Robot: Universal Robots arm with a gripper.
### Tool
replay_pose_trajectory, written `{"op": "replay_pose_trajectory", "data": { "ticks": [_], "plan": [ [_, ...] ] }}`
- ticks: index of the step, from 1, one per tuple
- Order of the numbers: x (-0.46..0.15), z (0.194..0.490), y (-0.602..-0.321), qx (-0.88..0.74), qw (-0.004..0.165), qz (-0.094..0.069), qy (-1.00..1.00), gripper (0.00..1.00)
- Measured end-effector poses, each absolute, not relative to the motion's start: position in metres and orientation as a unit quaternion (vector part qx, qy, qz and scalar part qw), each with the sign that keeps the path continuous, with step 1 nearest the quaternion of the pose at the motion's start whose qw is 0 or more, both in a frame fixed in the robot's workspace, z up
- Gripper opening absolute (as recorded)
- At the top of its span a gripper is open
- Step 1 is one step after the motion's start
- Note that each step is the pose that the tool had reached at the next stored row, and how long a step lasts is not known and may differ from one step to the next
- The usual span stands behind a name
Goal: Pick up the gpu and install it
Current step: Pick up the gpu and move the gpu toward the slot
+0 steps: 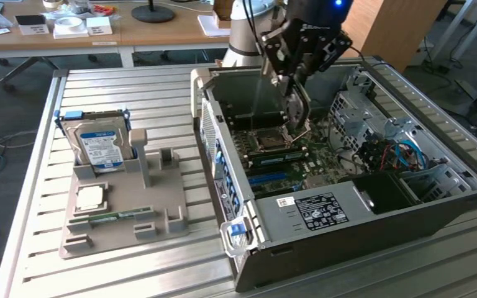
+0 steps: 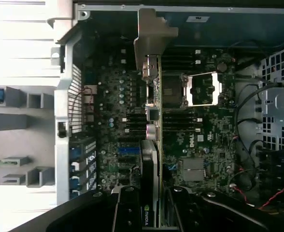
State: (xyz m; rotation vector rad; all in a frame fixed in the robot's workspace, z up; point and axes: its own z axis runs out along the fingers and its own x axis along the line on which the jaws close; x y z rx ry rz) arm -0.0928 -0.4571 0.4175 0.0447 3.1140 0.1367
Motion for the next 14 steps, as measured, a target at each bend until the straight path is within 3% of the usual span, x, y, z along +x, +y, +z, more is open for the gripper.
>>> {"op": "replay_pose_trajectory", "data": {
  "ticks": [14],
  "plan": [
    [-0.044,0.418,-0.457,0.010,0.012,0.046,0.999,0.27]
  ]
}}
